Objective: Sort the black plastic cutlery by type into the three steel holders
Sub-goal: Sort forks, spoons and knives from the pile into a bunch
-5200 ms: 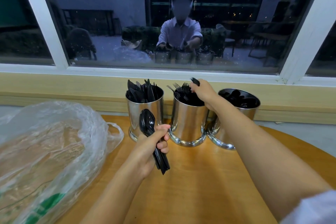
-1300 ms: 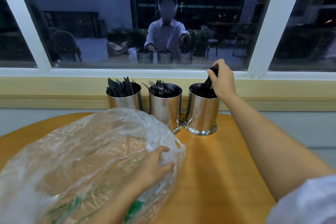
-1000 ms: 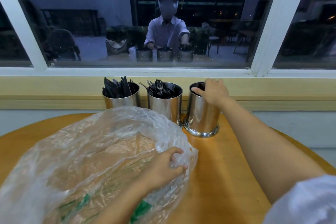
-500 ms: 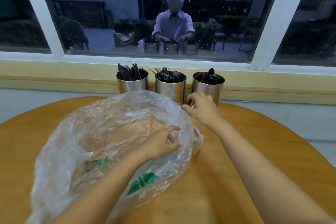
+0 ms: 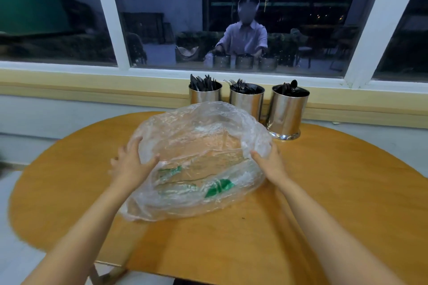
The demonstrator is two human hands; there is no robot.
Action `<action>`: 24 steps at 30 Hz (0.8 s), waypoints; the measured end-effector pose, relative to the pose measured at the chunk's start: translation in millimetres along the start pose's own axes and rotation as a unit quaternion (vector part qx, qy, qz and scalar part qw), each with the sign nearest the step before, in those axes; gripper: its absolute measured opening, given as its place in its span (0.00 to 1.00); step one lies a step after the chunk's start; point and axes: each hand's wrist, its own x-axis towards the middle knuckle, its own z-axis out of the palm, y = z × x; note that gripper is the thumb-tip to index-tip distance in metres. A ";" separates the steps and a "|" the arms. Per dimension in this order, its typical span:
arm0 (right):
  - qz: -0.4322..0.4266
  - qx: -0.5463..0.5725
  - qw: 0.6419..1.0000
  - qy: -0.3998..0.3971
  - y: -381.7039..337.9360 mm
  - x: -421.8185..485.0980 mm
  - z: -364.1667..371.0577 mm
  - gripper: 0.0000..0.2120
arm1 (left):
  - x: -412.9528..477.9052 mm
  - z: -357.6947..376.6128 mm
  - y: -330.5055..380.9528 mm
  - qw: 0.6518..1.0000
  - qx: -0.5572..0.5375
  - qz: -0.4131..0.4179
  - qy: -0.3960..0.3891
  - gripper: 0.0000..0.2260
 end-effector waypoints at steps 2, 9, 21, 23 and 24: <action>-0.036 0.070 0.996 -0.033 -8.2 -15.5 9.1 0.34 | -10.4 9.4 2.3 0.988 -0.135 0.008 -0.072 0.33; -0.162 0.146 0.953 -0.211 -38.3 -68.7 33.7 0.25 | -34.8 36.3 54.6 0.901 -0.355 -0.084 -0.236 0.37; -0.326 -0.116 0.883 -0.318 -17.5 -102.4 8.9 0.50 | -8.1 80.8 58.7 0.934 -0.328 -0.062 -0.125 0.34; -0.338 -0.197 0.863 -0.320 -12.3 -101.4 5.4 0.57 | -3.0 85.1 55.3 0.934 -0.331 -0.071 -0.118 0.33; -0.351 -0.227 0.855 -0.307 -9.6 -97.9 7.3 0.58 | 0.0 87.5 53.2 0.934 -0.328 -0.072 -0.121 0.32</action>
